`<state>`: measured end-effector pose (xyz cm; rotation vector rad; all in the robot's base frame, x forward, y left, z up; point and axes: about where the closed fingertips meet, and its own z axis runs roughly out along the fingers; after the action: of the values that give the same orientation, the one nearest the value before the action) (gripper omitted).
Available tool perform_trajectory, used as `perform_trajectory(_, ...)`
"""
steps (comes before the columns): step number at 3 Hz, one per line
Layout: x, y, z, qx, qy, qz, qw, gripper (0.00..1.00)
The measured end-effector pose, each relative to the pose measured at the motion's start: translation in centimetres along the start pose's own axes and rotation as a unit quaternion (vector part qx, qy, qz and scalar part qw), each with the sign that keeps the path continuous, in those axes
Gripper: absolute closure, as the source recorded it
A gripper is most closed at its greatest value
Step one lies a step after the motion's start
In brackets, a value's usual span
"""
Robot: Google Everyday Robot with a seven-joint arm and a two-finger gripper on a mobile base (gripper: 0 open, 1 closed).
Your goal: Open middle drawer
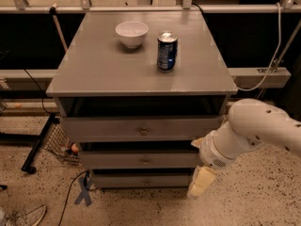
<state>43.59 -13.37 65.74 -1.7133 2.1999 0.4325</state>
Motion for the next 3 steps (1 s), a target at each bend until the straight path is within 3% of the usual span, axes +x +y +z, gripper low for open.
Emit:
perform_trajectory(1, 1.0, -2.6, 5.4, 0.006, -0.013, 0.021, 0.9997, 0.00)
perform_trajectory(2, 1.0, -2.6, 5.4, 0.006, -0.013, 0.021, 0.9997, 0.00)
perform_trajectory(3, 1.4, -3.4, 7.4, 0.009, -0.012, 0.018, 0.9997, 0.00)
